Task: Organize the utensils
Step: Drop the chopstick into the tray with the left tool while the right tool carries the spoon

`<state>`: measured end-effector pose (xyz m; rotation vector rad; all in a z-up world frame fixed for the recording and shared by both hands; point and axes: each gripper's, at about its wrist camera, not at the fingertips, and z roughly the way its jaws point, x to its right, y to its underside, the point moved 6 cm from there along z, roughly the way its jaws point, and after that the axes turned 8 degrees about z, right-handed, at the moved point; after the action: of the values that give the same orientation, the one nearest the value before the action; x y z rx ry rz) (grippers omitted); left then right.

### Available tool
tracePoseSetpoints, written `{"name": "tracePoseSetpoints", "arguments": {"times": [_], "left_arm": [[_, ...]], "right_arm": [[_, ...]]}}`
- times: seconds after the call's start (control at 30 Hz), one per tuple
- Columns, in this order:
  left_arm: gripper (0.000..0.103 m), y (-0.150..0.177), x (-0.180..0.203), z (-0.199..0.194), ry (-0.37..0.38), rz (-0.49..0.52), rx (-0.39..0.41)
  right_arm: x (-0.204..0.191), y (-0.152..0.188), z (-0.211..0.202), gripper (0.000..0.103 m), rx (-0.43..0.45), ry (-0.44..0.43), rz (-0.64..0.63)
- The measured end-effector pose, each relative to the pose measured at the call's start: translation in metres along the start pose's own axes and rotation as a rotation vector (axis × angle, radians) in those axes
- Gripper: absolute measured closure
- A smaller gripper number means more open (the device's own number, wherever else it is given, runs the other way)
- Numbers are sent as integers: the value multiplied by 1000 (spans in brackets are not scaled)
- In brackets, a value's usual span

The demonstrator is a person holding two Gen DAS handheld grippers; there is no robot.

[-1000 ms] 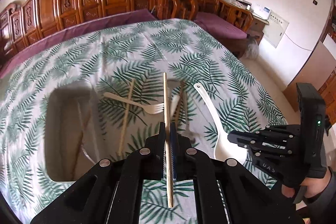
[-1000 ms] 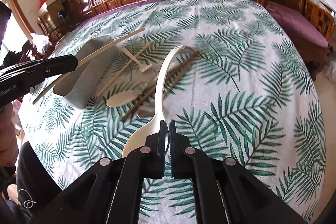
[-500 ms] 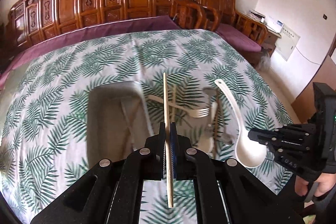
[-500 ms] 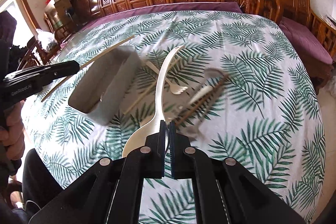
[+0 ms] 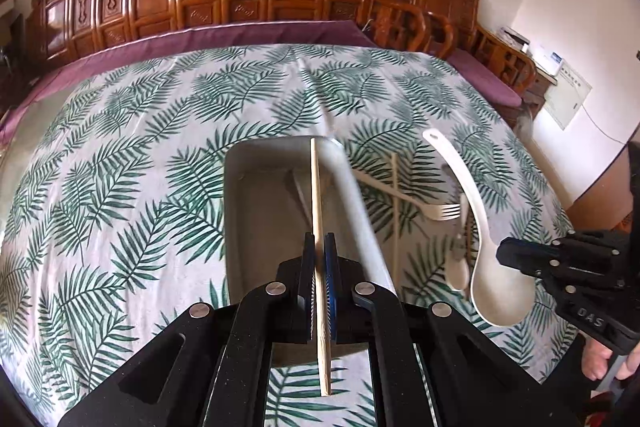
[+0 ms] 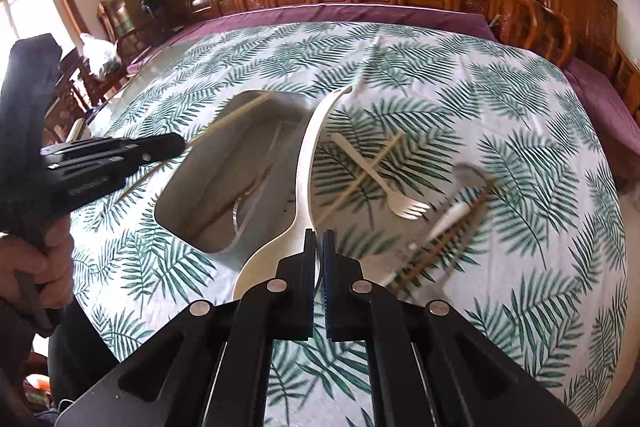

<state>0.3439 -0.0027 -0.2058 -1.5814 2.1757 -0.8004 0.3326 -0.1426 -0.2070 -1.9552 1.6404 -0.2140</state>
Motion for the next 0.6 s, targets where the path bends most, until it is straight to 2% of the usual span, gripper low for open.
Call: {"name": "tracePoseSetpoints", "arguments": {"times": [0.23, 0.6], "left_arm": [[99, 3, -7, 16, -18, 10, -21], [99, -1, -9, 30, -25, 5, -39]], "right_arm": [[-22, -14, 5, 99, 0, -18, -27], [-34, -20, 11, 99, -5, -28, -45]]}}
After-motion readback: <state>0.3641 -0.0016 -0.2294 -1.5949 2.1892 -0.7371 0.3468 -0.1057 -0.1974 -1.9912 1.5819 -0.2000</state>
